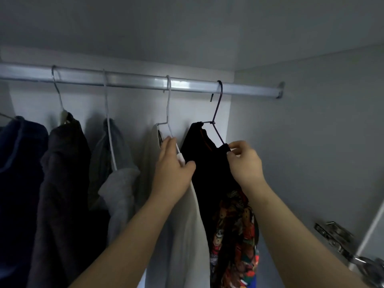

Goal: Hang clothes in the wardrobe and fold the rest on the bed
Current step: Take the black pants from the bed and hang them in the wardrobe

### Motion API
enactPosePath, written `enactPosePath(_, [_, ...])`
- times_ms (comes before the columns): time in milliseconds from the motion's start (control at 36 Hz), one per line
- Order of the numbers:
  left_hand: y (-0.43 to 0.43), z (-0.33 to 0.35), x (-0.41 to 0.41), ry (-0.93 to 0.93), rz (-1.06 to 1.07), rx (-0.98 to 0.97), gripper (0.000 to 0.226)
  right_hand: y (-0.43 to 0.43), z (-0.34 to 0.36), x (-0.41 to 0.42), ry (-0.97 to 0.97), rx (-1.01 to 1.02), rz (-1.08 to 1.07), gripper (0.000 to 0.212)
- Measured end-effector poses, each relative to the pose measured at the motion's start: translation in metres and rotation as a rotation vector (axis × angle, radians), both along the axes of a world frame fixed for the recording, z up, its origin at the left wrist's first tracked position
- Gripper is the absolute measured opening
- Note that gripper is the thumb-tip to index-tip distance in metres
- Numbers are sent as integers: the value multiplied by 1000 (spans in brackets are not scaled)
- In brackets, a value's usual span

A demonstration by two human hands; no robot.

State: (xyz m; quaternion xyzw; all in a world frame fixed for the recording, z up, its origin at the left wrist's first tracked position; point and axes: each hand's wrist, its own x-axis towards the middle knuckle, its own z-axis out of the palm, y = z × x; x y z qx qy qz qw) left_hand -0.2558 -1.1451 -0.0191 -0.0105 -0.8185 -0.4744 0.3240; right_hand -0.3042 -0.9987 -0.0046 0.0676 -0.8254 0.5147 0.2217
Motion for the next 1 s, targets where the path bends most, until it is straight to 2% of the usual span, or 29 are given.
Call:
enactPosePath(111, [9, -2, 12, 10, 0, -20, 65, 6, -13, 20, 64, -50, -61, 20])
enactPosePath(278, [26, -2, 30, 76, 70, -240, 51, 18, -29, 53, 79, -170, -146, 13])
enactPosePath(500, [79, -15, 74, 307, -60, -413, 39, 58, -59, 115, 42, -254, -309, 8])
enactPosePath(611, [114, -23, 102, 398, -228, -350, 39, 91, -78, 162, -26, -320, -409, 14])
enactPosePath(722, [150, -44, 129, 235, -494, -184, 40, 123, -93, 216, -74, -456, -536, 21])
enactPosePath(833, [185, -72, 162, 98, -701, -76, 23, 149, -105, 272, -117, -541, -610, 17])
enactPosePath(1000, [237, -99, 223, -336, -1048, 4, 23, 192, -131, 361, -173, -650, -723, 15])
